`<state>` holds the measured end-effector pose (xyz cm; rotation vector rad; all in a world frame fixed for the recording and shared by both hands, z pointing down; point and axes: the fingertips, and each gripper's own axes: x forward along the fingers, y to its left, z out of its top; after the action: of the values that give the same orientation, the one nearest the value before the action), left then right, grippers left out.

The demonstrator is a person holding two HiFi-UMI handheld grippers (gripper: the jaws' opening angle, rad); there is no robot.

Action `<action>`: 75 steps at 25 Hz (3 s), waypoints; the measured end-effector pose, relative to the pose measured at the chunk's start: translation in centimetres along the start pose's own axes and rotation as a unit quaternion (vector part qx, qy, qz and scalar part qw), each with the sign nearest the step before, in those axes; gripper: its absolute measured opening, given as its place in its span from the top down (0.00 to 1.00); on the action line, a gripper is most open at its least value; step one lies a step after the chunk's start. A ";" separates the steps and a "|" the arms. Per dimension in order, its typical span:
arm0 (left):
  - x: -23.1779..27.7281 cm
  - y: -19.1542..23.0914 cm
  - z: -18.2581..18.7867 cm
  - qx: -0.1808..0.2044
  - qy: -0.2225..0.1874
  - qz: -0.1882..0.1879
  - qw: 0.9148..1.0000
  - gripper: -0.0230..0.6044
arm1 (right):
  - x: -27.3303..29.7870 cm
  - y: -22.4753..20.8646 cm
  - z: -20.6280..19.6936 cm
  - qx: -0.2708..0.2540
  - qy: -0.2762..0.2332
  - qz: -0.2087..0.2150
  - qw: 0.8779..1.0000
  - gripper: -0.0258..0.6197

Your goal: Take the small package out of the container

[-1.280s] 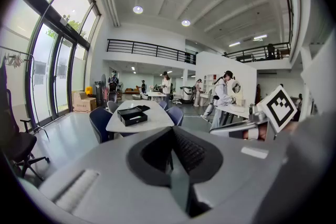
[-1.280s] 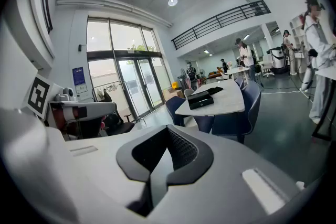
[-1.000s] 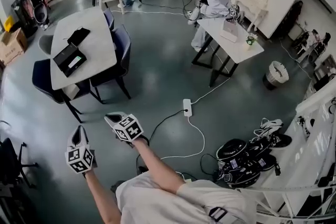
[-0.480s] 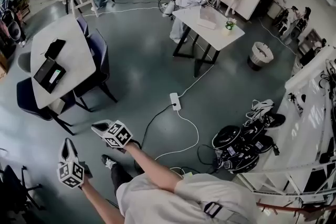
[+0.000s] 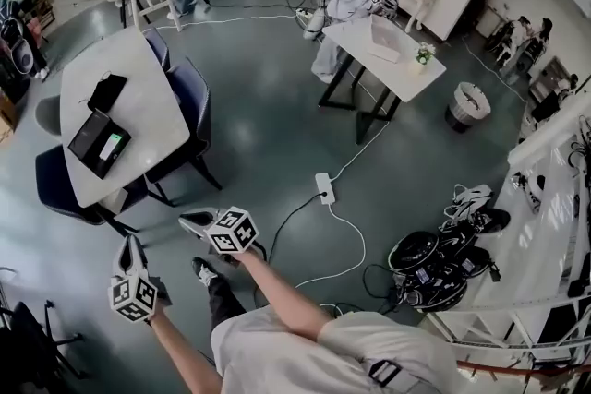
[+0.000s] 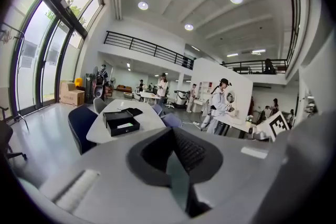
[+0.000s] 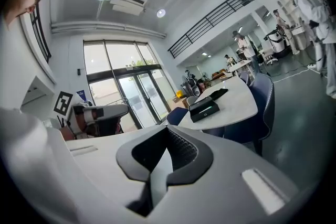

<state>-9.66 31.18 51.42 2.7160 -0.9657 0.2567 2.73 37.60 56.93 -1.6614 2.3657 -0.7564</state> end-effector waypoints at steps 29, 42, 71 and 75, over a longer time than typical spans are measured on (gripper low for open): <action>26.1 20.9 8.1 0.014 0.088 -0.045 0.995 0.88 | 25.6 -18.0 13.6 -0.006 0.046 -0.060 0.997 0.96; 34.1 25.9 7.0 -0.002 0.132 0.017 0.991 0.88 | 36.0 -24.8 14.9 -0.254 0.267 0.060 0.928 0.96; 36.8 29.0 4.0 -0.027 0.187 0.000 0.982 0.88 | 50.4 -26.2 3.5 -0.460 0.497 0.254 0.691 0.87; 38.3 31.8 4.1 -0.027 0.182 -0.010 0.983 0.88 | 51.4 -26.6 2.3 -0.476 0.511 0.259 0.668 0.86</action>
<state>-0.32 -16.58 62.40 2.5030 -0.8240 0.6836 6.70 -16.96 75.99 -0.3806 4.2802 -0.2907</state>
